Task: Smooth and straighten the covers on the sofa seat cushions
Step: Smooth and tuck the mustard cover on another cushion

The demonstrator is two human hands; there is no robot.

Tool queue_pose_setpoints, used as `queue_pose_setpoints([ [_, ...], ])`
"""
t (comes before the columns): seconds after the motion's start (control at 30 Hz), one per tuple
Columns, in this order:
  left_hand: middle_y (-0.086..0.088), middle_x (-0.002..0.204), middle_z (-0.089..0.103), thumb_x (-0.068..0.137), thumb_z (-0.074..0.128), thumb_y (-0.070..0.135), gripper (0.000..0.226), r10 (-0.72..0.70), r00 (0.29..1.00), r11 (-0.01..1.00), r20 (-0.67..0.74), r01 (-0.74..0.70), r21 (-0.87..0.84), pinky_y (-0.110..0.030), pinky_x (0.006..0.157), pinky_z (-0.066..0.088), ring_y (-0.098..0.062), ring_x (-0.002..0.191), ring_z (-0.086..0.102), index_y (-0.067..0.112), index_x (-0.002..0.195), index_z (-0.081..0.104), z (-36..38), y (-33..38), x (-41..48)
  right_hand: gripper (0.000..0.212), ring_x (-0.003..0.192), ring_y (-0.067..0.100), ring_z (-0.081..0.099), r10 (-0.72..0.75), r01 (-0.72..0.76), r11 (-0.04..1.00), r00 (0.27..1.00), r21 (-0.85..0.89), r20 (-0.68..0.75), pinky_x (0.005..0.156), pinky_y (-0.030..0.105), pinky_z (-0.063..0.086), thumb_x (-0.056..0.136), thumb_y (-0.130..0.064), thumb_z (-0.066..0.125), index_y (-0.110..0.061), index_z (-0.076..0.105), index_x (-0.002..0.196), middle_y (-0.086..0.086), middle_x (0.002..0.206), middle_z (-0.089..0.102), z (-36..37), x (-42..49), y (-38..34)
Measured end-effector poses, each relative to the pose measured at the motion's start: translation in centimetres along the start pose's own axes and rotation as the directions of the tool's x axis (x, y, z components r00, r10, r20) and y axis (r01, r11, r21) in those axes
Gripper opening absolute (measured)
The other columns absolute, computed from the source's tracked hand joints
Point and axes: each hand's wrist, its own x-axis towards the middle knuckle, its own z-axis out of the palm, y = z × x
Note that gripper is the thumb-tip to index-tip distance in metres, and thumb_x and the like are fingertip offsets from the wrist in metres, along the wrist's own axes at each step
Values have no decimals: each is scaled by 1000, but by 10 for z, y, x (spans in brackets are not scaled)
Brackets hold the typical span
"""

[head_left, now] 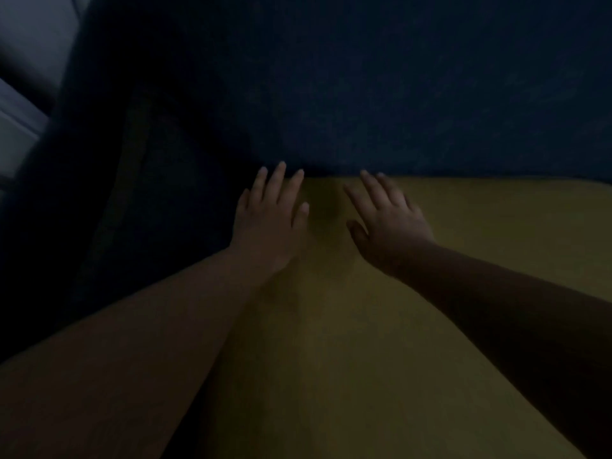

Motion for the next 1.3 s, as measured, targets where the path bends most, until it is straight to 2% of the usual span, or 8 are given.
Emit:
queue_pose_setpoints([
  [0.33,1,162,-8,102,22,42,57,-42,979,996,-201,25,-88,-45,120,0,-20,148,-11,27,154,2,46,-28,85,62,148,21,-10,-20,39,995,978,87,-205,118,41,3,102,-43,28,-24,-1,154,3,162,-9,35,98,-15],
  [0.53,3,162,-8,99,16,53,58,-200,979,979,28,199,37,-51,119,1,-20,149,-7,37,152,-3,123,-30,88,60,147,20,-13,24,-26,999,998,33,54,119,47,-4,99,-53,10,-33,-4,153,-1,162,-8,110,120,-7],
  [0.73,4,162,-6,97,12,53,58,-178,982,983,56,175,53,-51,118,3,-19,148,-6,39,151,-3,120,-30,93,61,148,22,-9,34,-35,999,999,36,34,118,49,-3,97,-55,6,-33,2,154,-1,162,-3,112,122,-3],
  [0.83,5,161,-12,98,15,50,58,-257,941,965,220,260,15,-53,118,-1,-20,148,-13,40,151,-6,103,-21,102,58,146,19,-19,21,-36,991,993,128,120,116,50,-10,99,-54,8,-37,-3,153,-3,161,-14,99,121,0],
  [0.93,7,161,-10,99,14,44,54,-161,982,976,96,173,-131,-49,118,-6,-18,148,-13,39,152,6,85,16,115,55,146,17,-20,135,-116,962,989,249,-59,117,51,-10,101,-47,20,-36,3,153,-3,161,-13,75,114,21],
  [1.03,8,161,-10,97,13,46,56,13,998,971,-58,-26,-236,-46,116,-7,-15,148,-12,39,152,9,89,65,123,59,147,22,-15,249,-218,964,942,155,-226,116,51,-9,100,-46,27,-32,8,153,2,162,-4,62,100,62],
  [1.17,5,161,-12,99,17,50,57,-28,997,999,70,31,-37,-51,117,-6,-19,148,-13,37,152,1,132,91,122,58,146,22,-17,382,-385,921,923,56,51,116,56,-8,98,-52,12,-38,-6,152,1,162,-10,88,82,103],
  [1.3,6,162,-4,98,20,50,57,-42,999,999,22,42,27,-51,117,1,-19,149,-7,38,152,6,138,92,120,58,147,24,-14,360,-364,930,930,47,75,115,57,-7,98,-52,8,-36,-4,152,1,162,-7,96,83,109],
])
